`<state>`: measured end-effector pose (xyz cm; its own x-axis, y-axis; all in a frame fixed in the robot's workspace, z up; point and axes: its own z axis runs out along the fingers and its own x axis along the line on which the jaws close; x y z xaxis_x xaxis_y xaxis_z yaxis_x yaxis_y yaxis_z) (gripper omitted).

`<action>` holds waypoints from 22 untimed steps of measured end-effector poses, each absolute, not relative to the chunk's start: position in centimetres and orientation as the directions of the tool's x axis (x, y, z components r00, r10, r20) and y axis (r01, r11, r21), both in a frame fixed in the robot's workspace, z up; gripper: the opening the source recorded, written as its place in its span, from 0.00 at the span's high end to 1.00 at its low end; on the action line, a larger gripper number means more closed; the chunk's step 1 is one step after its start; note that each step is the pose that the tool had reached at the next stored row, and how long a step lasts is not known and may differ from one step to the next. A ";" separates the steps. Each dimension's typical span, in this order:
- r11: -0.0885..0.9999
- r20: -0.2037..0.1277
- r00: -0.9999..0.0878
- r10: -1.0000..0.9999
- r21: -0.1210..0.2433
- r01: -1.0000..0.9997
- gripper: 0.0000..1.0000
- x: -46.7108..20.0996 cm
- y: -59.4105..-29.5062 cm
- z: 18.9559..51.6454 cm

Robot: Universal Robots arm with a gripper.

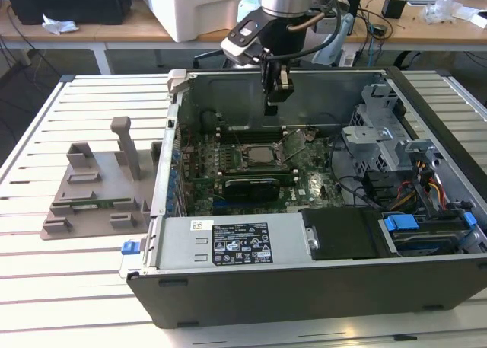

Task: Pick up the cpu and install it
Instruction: 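Close the cpu cover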

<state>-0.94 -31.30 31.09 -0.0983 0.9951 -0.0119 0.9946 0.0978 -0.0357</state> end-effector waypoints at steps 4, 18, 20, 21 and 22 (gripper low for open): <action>0.098 -0.012 -0.098 0.995 -0.038 0.994 0.89 1.4 -31.2 31.0; 0.098 -0.012 -0.098 0.995 -0.052 0.994 0.89 8.0 -31.1 29.0; 0.098 -0.012 -0.098 0.995 -0.053 0.994 0.89 8.3 -31.1 28.5; 0.098 -0.012 -0.099 0.995 -0.054 0.994 0.89 8.5 -31.1 28.3; 0.098 -0.012 -0.098 0.995 -0.057 0.994 0.89 9.0 -31.0 27.8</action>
<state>9.00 -31.01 27.83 -0.0985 0.9951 -0.0121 0.9936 0.0976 -0.0567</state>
